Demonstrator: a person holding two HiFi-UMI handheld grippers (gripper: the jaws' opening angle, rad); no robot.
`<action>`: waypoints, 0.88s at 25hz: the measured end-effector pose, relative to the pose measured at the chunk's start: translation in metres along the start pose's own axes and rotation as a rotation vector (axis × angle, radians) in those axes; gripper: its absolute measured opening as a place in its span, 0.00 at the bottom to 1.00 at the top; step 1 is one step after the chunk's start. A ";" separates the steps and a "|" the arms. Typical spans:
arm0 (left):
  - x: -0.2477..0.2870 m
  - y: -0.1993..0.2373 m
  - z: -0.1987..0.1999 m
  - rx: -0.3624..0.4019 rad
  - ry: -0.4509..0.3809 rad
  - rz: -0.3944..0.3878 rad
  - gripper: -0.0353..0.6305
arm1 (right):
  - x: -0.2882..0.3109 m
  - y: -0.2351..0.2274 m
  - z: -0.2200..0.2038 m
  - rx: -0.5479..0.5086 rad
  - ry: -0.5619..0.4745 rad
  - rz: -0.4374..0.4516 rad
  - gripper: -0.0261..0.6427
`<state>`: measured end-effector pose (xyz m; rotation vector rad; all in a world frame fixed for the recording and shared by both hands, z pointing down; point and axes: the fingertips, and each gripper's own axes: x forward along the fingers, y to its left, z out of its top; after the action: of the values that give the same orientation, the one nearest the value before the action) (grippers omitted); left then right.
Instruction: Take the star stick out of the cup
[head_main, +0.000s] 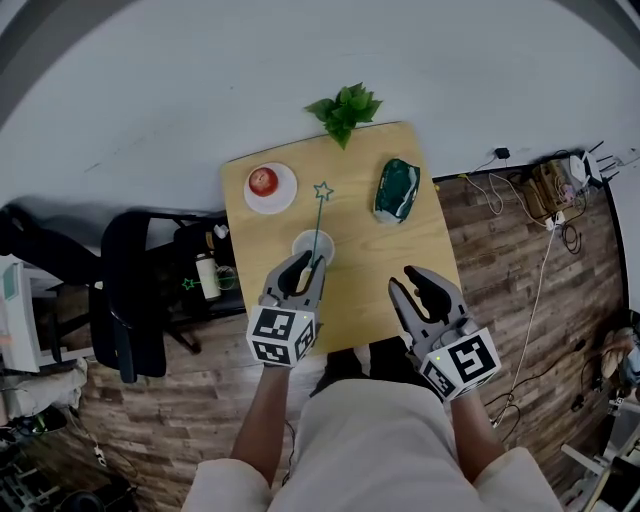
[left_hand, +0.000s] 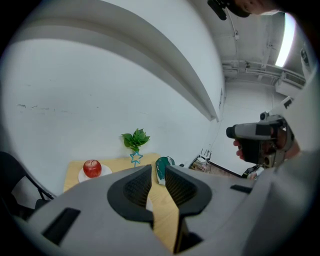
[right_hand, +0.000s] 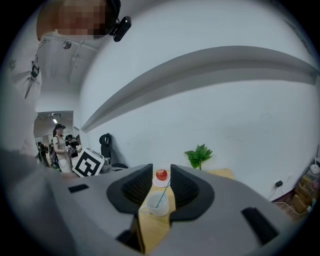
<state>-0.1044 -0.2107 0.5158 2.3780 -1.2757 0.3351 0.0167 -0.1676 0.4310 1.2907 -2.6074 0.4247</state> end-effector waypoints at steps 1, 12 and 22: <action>0.004 0.003 -0.002 0.000 0.006 0.005 0.15 | 0.001 -0.002 -0.001 0.003 0.003 0.000 0.20; 0.049 0.029 -0.018 0.038 0.088 0.037 0.15 | 0.008 -0.028 -0.001 0.022 0.015 -0.011 0.20; 0.082 0.046 -0.035 0.034 0.154 0.050 0.15 | 0.016 -0.047 -0.002 0.033 0.035 -0.009 0.19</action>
<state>-0.0979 -0.2771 0.5904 2.3010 -1.2682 0.5482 0.0446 -0.2063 0.4452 1.2925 -2.5758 0.4857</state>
